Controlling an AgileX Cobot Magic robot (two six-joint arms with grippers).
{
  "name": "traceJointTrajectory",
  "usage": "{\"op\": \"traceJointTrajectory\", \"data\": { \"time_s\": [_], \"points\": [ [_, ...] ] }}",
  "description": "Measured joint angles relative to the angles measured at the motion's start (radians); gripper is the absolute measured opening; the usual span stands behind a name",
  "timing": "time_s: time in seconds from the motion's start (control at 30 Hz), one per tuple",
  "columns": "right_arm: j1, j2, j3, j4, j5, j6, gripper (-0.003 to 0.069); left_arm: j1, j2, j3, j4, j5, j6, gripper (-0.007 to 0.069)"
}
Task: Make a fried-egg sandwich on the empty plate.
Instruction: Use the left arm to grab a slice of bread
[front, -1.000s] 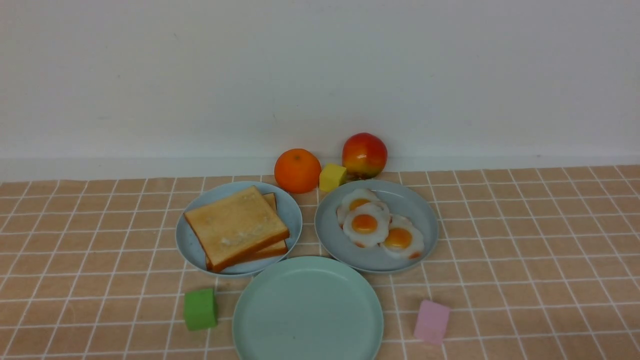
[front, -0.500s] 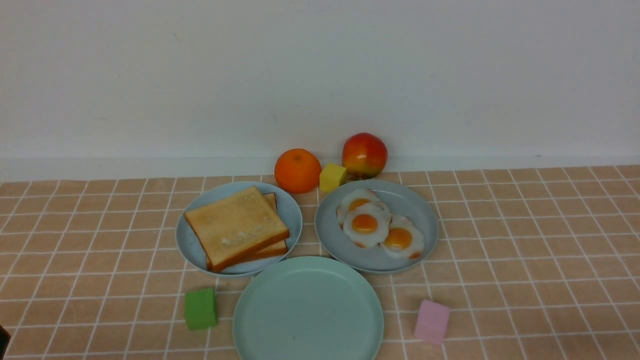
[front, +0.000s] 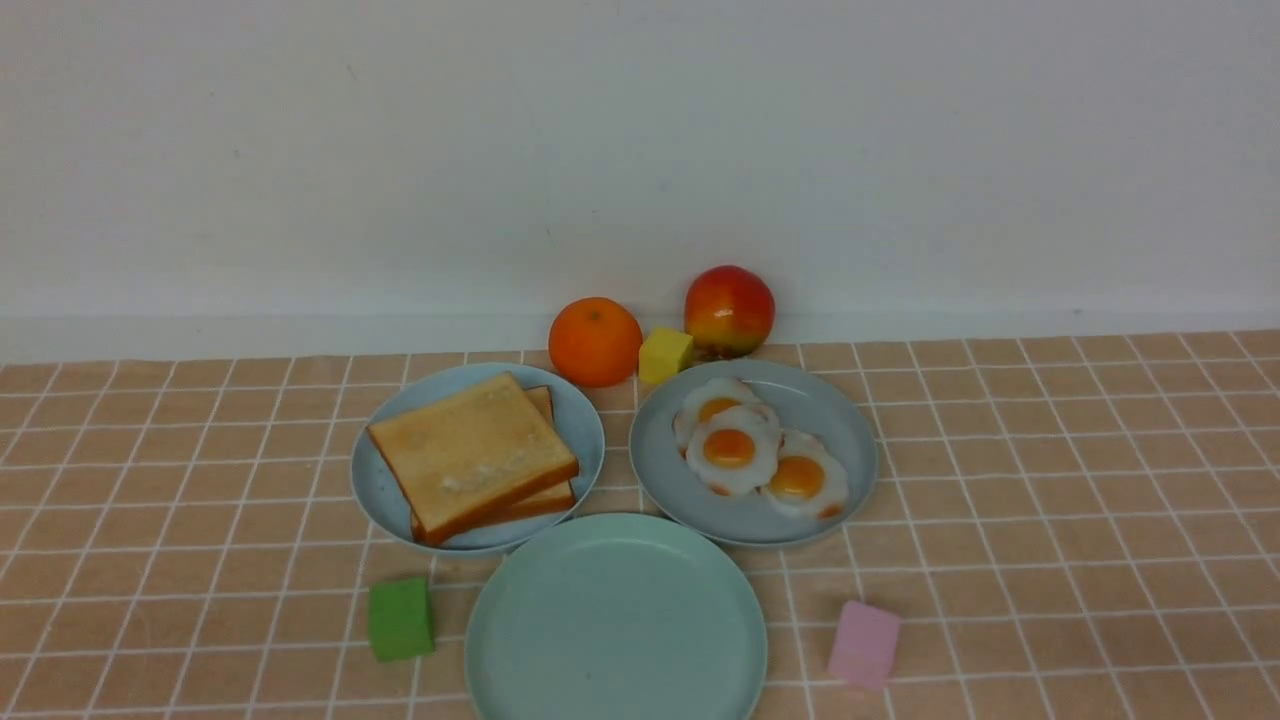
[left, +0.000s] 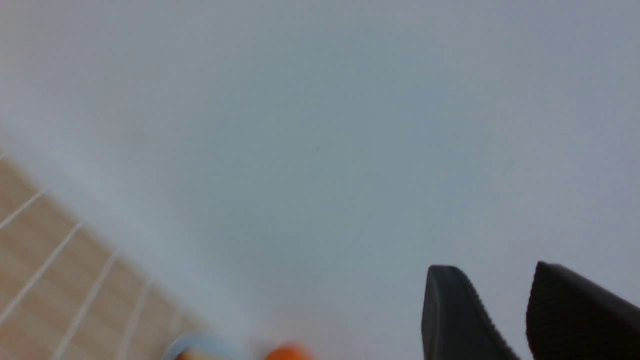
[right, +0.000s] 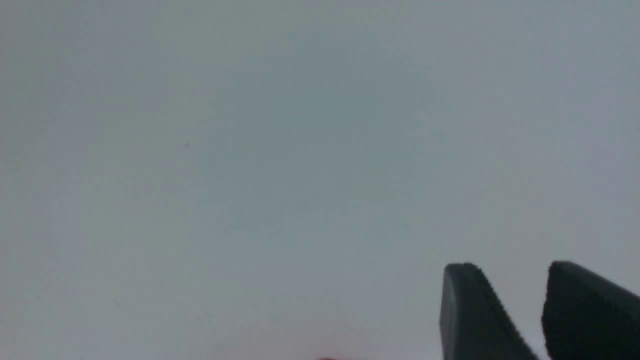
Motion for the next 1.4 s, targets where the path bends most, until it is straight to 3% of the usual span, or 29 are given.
{"op": "traceJointTrajectory", "data": {
  "time_s": [0.1, 0.23, 0.37, 0.47, 0.6, 0.7, 0.8, 0.97, 1.07, 1.17, 1.4],
  "points": [
    [0.000, 0.003, -0.067, 0.001, -0.002, 0.039, 0.0239, 0.000, 0.000, -0.043, -0.003, -0.033, -0.019, 0.0238],
    [0.000, 0.073, -0.246, 0.001, 0.000, 0.056, 0.0239, 0.000, 0.006, -0.200, 0.039, 0.055, -0.024, 0.0238],
    [0.000, 0.222, -0.494, -0.010, 0.077, 0.060, 0.0239, 0.000, 0.137, -0.472, 0.159, 0.142, -0.018, 0.0238],
    [0.000, 0.369, -0.712, -0.052, 0.233, 0.060, 0.0239, 0.000, 0.303, -0.687, 0.261, 0.230, -0.011, 0.0238],
    [0.000, 0.518, -0.927, -0.125, 0.525, 0.060, 0.0239, 0.000, 0.506, -0.891, 0.307, 0.497, -0.010, 0.0238],
    [0.000, 0.608, -0.990, -0.155, 0.721, 0.060, 0.0239, 0.000, 0.664, -0.972, 0.313, 0.757, -0.010, 0.0238],
    [0.000, 0.681, -0.997, -0.167, 0.885, 0.060, 0.0239, 0.000, 0.788, -0.978, 0.341, 0.923, -0.009, 0.0238],
    [0.002, 0.746, -0.977, -0.123, 1.042, 0.060, 0.0239, 0.000, 0.971, -0.978, 0.352, 1.035, -0.019, 0.0238],
    [0.040, 0.757, -0.922, -0.020, 1.051, 0.032, 0.0239, 0.000, 1.103, -0.978, 0.248, 1.040, -0.022, 0.0238],
    [0.099, 0.759, -0.859, 0.127, 1.060, -0.091, 0.0239, 0.000, 1.240, -0.978, 0.111, 1.032, 0.025, 0.0238],
    [0.225, 0.767, -0.784, 0.481, 1.151, -0.541, 0.0239, 0.000, 1.518, -1.049, -0.285, 0.932, 0.362, 0.0238]
  ]
}}
